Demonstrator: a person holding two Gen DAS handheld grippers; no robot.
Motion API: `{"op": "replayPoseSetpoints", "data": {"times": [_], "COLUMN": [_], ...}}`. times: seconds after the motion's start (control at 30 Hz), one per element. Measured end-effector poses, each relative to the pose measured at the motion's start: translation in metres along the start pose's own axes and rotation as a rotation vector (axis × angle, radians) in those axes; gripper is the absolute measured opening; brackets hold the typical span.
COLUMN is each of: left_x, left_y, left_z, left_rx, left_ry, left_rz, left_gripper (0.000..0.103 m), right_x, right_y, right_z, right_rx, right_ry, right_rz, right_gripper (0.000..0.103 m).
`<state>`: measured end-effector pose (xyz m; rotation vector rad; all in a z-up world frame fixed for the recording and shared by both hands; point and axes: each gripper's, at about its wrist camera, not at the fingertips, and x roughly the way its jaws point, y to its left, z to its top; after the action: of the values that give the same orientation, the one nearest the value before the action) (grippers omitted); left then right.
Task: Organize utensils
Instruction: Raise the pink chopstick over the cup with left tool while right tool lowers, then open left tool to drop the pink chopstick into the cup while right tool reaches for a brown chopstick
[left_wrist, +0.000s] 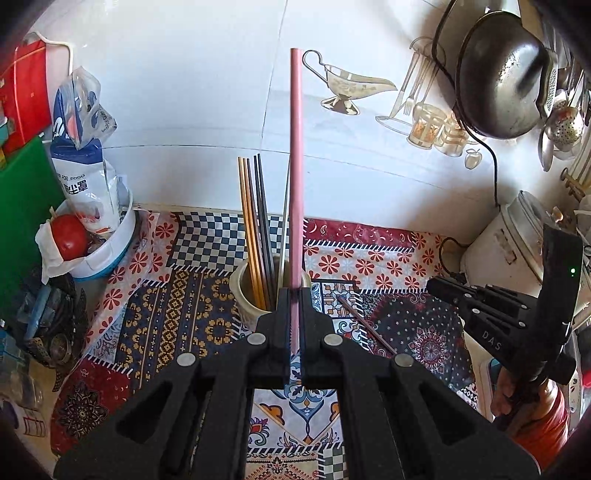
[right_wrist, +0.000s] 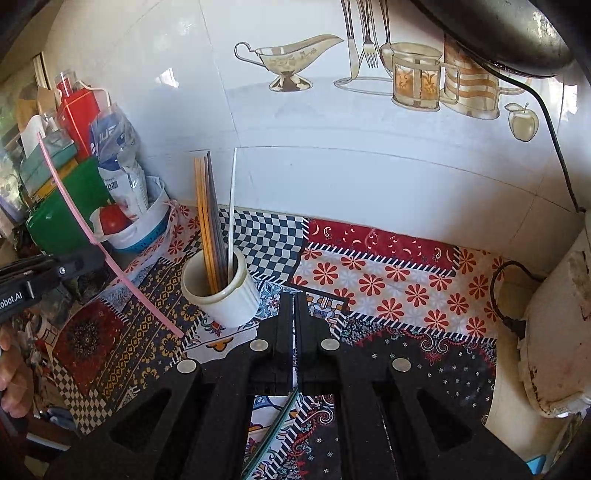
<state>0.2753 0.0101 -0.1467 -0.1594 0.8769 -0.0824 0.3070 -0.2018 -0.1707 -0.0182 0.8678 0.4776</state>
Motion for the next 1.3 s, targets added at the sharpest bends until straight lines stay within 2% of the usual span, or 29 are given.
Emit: {"op": "replayPoseSetpoints", "data": {"times": [0.17,0.23,0.3,0.37,0.53,0.67,0.77,0.97,1.2,1.3], "left_x": [-0.001,-0.001,0.001,0.005,0.02,0.042,0.059,0.074,0.074,0.071], "left_y": [0.005,0.007,0.01,0.012,0.014,0.016,0.021,0.025,0.024,0.023], "left_z": [0.011,0.018,0.026,0.032,0.042,0.044,0.042,0.039,0.04,0.04], "left_rx": [-0.002,-0.004,-0.006,-0.006,-0.005,-0.004,-0.017,-0.026,-0.022,-0.02], "left_ry": [-0.023,-0.035,-0.044,-0.048,-0.047,-0.025,0.007,0.037,0.041,0.046], "left_rz": [0.016,0.021,0.028,0.037,0.053,0.077,0.087,0.092,0.089,0.088], "left_gripper": [0.002,0.002,0.002,0.002,0.002,0.002,0.002,0.0,0.0,0.0], "right_x": [0.003,0.007,0.013,0.02,0.043,0.063,0.072,0.073,0.08,0.084], "right_y": [-0.005,-0.01,-0.018,-0.024,-0.03,-0.041,-0.056,-0.088,-0.122,-0.122], "right_z": [-0.007,-0.013,-0.02,-0.031,-0.076,-0.112,-0.124,-0.121,-0.105,-0.091], "right_rx": [-0.009,-0.003,0.027,0.066,0.156,0.239,0.315,0.382,0.455,0.412], "right_ry": [0.024,0.045,0.076,0.115,0.255,0.355,0.398,0.395,0.374,0.361], "right_rz": [-0.029,-0.046,-0.037,-0.014,0.07,0.069,0.046,-0.023,-0.091,-0.082], "right_gripper": [0.002,0.006,0.018,0.024,0.024,0.024,0.024,0.024,0.024,0.024]}}
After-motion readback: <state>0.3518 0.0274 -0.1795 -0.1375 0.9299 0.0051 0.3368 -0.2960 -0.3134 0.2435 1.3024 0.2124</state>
